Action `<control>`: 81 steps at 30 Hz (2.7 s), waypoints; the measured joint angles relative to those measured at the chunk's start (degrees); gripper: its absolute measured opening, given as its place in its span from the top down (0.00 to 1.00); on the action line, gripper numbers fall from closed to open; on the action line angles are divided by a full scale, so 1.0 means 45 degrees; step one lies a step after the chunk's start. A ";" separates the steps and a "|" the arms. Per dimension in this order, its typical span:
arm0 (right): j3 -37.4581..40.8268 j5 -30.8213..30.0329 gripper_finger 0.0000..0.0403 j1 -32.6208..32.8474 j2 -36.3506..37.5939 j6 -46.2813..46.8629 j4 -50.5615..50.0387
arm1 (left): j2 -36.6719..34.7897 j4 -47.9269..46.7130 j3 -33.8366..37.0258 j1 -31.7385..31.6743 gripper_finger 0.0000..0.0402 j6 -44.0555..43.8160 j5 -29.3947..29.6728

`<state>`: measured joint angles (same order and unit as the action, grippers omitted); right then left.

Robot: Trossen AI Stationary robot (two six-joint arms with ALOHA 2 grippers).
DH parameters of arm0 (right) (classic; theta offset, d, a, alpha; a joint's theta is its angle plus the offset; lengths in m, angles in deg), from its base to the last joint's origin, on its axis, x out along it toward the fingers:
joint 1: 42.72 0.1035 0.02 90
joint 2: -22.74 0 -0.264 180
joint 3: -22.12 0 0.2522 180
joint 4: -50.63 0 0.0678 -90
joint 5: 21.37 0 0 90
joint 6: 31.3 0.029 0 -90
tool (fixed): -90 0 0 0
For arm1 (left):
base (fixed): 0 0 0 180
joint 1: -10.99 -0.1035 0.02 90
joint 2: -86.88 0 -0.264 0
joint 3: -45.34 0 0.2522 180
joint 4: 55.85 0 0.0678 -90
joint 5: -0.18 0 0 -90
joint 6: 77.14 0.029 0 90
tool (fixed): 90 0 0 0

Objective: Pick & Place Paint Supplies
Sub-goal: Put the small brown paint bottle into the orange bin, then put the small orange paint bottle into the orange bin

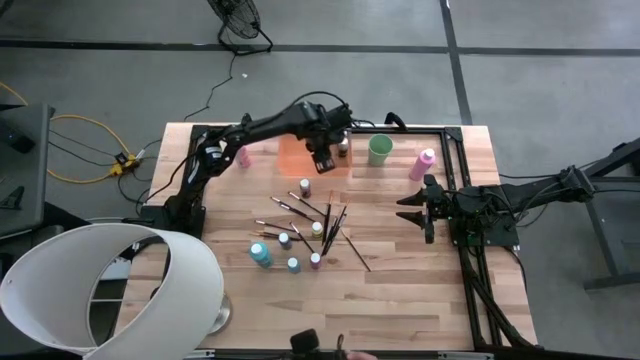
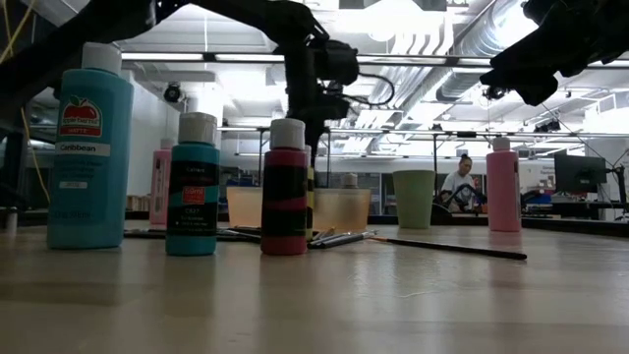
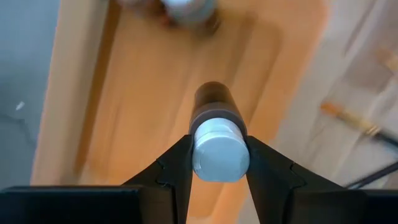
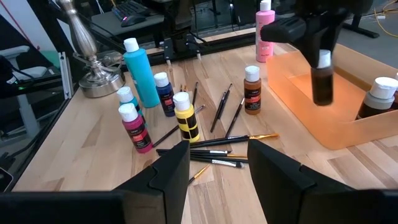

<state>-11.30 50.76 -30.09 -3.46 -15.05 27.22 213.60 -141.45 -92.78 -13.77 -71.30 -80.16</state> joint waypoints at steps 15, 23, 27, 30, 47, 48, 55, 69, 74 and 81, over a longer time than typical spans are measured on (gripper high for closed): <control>0.0000 0.0000 0.61 0.0003 0.0005 -0.0003 0.0000 | -0.0005 0.1799 0.0000 -0.1366 0.70 0.0314 0.0101; 0.0000 0.0002 0.61 0.0005 0.0005 0.0000 0.0000 | -0.0005 0.0912 0.0000 -0.1689 0.70 -0.1063 -0.0025; 0.0000 0.0000 0.61 0.0005 0.0004 0.0000 0.0000 | -0.0005 0.0277 0.0005 -0.1761 0.70 -0.1688 -0.0111; 0.0000 0.0001 0.61 0.0004 0.0004 0.0000 0.0000 | 0.0164 0.0190 0.0000 -0.1836 0.70 -0.2187 -0.0438; 0.0003 0.0003 0.61 0.0005 0.0005 -0.0002 -0.0005 | 0.0680 0.0611 -0.0005 -0.1830 0.70 -0.2411 -0.0977; 0.0000 0.0002 0.61 0.0005 0.0002 -0.0004 -0.0005 | 0.0680 0.0612 -0.0007 -0.1830 0.70 -0.2400 -0.0976; 0.0000 0.0000 0.61 0.0000 0.0002 -0.0004 -0.0005 | 0.0685 0.0606 -0.0005 -0.1830 0.69 -0.2371 -0.0972; 0.0000 0.0001 0.61 0.0000 0.0002 0.0000 -0.0005 | 0.0699 0.0640 0.0015 -0.1830 0.45 -0.2269 -0.0569; 0.0000 0.0005 0.61 0.0000 0.0000 0.0000 -0.0005 | 0.0706 0.0573 -0.0046 -0.1816 0.41 -0.2264 -0.0550; 0.0000 0.0000 0.61 0.0005 0.0000 0.0000 -0.0004 | 0.0716 -0.1095 -0.1900 -0.1634 0.41 -0.2350 0.0067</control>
<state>-11.30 50.76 -30.07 -3.46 -15.05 27.20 216.82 -146.38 -101.33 -21.12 -81.87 -79.86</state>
